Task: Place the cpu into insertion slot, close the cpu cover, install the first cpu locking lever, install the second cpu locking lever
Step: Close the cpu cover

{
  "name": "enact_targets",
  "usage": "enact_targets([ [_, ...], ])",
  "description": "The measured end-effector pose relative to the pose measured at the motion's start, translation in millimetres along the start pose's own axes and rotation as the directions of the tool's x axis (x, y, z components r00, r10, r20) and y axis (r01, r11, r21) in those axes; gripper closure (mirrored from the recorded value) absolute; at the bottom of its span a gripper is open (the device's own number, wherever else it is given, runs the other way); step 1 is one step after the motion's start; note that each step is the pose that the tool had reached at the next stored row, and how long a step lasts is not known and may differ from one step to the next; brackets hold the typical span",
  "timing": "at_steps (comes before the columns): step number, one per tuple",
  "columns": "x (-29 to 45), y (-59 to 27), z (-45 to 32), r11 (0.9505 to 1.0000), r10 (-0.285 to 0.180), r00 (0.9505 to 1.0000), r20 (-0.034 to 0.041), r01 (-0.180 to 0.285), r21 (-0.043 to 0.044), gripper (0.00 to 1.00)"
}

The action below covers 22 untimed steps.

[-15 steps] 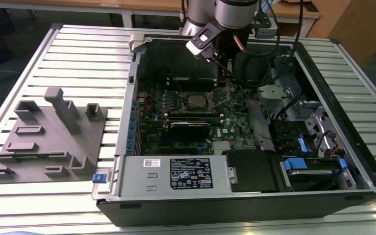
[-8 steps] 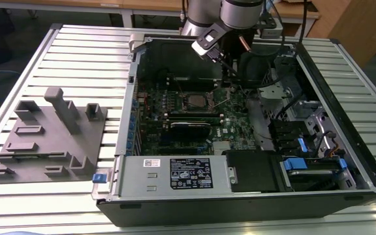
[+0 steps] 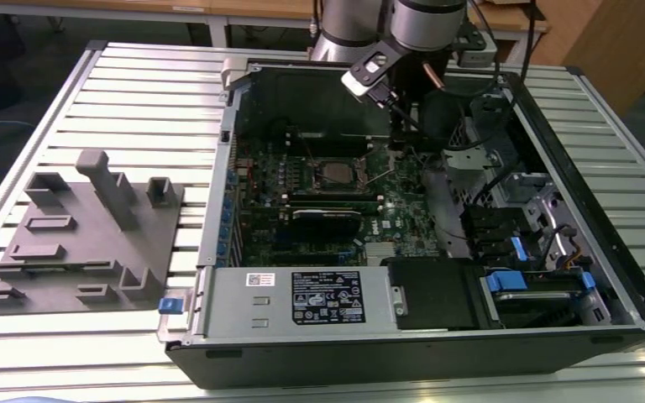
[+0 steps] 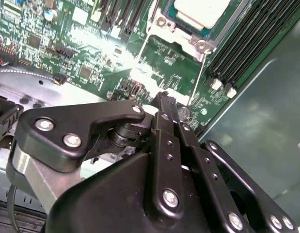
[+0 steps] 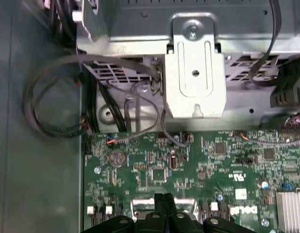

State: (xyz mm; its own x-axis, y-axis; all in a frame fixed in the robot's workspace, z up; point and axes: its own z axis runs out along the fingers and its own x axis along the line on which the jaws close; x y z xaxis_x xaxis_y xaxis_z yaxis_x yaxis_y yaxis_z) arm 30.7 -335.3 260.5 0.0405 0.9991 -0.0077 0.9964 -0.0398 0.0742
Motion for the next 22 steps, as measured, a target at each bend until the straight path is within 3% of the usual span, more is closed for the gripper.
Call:
enact_targets([
  [9,0.6,13.4,2.8,1.0,0.0,1.0,0.0,0.0,0.0001,0.89],
  [16,0.6,14.4,3.1,1.0,0.0,1.0,0.0001,0.0,0.0001,0.89],
  [17,0.6,14.4,3.1,1.0,0.0,1.0,0.0002,0.0,0.0014,0.89],
  [19,0.6,14.6,3.4,0.9999,0.0,1.0,0.0004,0.0,0.017,0.89],
  [22,0.6,14.6,3.2,0.9998,0.0,1.0,0.0008,0.0,0.019,0.89],
])
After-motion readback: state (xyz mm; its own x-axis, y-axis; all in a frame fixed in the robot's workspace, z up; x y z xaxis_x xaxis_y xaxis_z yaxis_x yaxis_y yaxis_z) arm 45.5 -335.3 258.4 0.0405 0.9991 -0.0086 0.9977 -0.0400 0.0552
